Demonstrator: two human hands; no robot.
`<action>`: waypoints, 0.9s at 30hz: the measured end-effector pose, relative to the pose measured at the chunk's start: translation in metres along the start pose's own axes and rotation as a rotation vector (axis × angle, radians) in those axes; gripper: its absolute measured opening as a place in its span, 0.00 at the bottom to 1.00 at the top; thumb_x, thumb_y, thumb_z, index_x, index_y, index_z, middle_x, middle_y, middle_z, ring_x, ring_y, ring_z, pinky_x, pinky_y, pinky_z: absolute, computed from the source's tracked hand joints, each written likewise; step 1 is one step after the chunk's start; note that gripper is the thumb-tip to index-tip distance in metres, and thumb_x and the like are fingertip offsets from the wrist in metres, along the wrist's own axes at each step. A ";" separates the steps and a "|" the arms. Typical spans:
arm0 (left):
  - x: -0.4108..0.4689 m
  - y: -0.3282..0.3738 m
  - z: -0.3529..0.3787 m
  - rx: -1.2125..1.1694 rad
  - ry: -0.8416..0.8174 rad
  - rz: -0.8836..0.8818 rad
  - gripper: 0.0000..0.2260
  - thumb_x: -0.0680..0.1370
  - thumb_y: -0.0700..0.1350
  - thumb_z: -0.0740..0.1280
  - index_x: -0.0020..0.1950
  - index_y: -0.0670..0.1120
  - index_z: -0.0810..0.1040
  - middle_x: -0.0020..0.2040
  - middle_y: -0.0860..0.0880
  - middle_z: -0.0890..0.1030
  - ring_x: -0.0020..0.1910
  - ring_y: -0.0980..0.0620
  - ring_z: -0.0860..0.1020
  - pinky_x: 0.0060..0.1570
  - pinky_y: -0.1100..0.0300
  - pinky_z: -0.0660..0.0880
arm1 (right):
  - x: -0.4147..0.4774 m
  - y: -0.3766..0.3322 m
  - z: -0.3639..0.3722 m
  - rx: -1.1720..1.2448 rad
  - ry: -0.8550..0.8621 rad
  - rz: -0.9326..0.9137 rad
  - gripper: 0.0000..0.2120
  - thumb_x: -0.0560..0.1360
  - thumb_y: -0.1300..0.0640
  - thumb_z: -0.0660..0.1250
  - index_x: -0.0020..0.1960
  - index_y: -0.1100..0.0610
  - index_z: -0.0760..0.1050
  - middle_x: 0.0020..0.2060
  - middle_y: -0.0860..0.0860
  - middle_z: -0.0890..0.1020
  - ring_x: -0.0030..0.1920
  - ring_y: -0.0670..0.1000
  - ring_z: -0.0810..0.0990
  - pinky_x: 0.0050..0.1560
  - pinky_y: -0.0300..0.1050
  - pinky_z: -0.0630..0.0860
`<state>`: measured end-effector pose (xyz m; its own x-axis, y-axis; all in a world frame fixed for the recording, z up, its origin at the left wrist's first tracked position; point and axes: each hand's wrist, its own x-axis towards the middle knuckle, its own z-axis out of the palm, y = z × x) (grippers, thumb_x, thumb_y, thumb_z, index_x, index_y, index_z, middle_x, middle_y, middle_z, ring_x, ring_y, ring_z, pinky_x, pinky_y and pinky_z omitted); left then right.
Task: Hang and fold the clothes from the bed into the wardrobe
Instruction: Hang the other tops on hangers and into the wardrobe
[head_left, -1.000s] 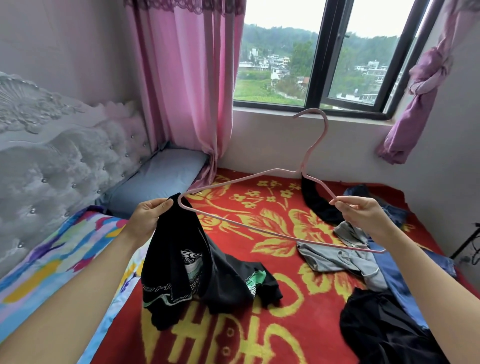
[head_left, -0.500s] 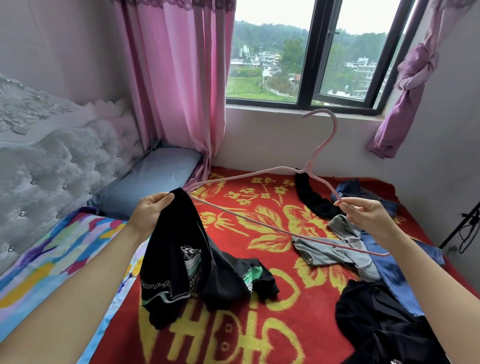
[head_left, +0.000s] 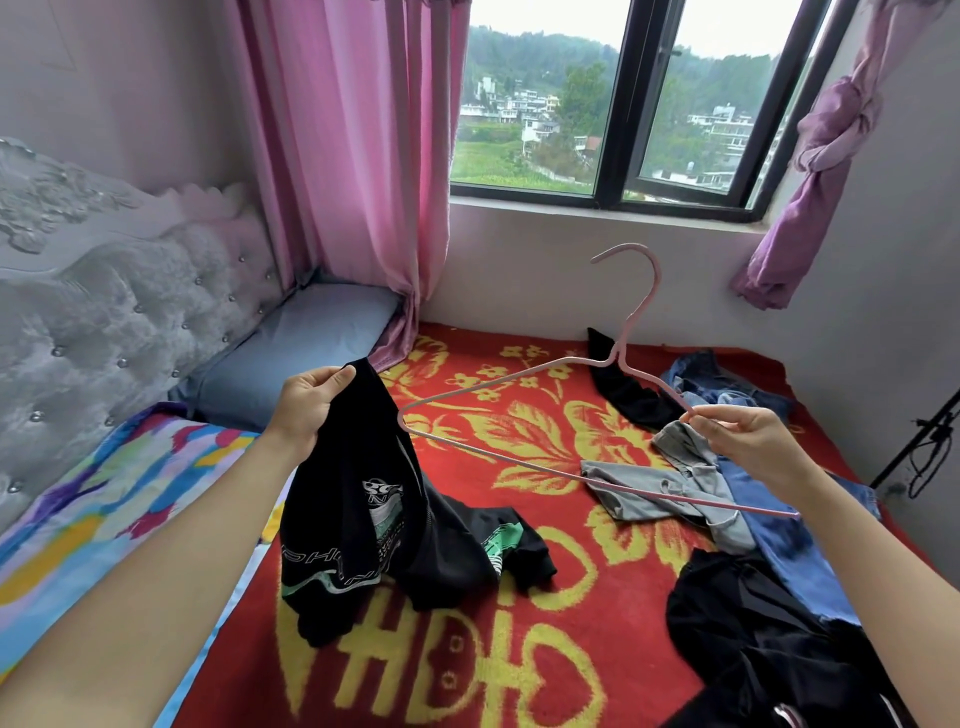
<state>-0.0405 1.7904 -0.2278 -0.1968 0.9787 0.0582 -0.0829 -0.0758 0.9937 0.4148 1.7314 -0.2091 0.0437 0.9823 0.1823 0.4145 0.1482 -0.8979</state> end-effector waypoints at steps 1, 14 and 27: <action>0.001 0.000 0.000 0.002 0.002 -0.002 0.07 0.78 0.40 0.65 0.42 0.42 0.79 0.30 0.53 0.82 0.28 0.58 0.79 0.29 0.68 0.76 | 0.000 -0.001 0.001 -0.023 0.004 0.003 0.20 0.51 0.26 0.72 0.36 0.37 0.82 0.29 0.45 0.80 0.34 0.51 0.68 0.31 0.32 0.66; -0.006 0.017 -0.006 0.231 -0.204 0.053 0.15 0.76 0.36 0.65 0.35 0.51 0.84 0.27 0.57 0.80 0.25 0.62 0.76 0.26 0.72 0.71 | -0.004 -0.016 0.042 0.026 -0.075 -0.064 0.14 0.76 0.70 0.61 0.47 0.53 0.78 0.19 0.45 0.73 0.20 0.40 0.66 0.23 0.27 0.61; -0.028 0.047 0.039 0.404 -0.432 0.306 0.10 0.74 0.35 0.68 0.46 0.50 0.81 0.33 0.61 0.82 0.35 0.65 0.79 0.38 0.73 0.73 | -0.013 -0.034 0.158 0.096 -0.168 -0.170 0.08 0.75 0.62 0.65 0.42 0.51 0.77 0.25 0.39 0.76 0.25 0.41 0.67 0.29 0.33 0.63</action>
<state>-0.0011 1.7665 -0.1788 0.2629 0.9191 0.2934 0.3040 -0.3675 0.8790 0.2563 1.7320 -0.2443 -0.1746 0.9464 0.2718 0.3144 0.3152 -0.8954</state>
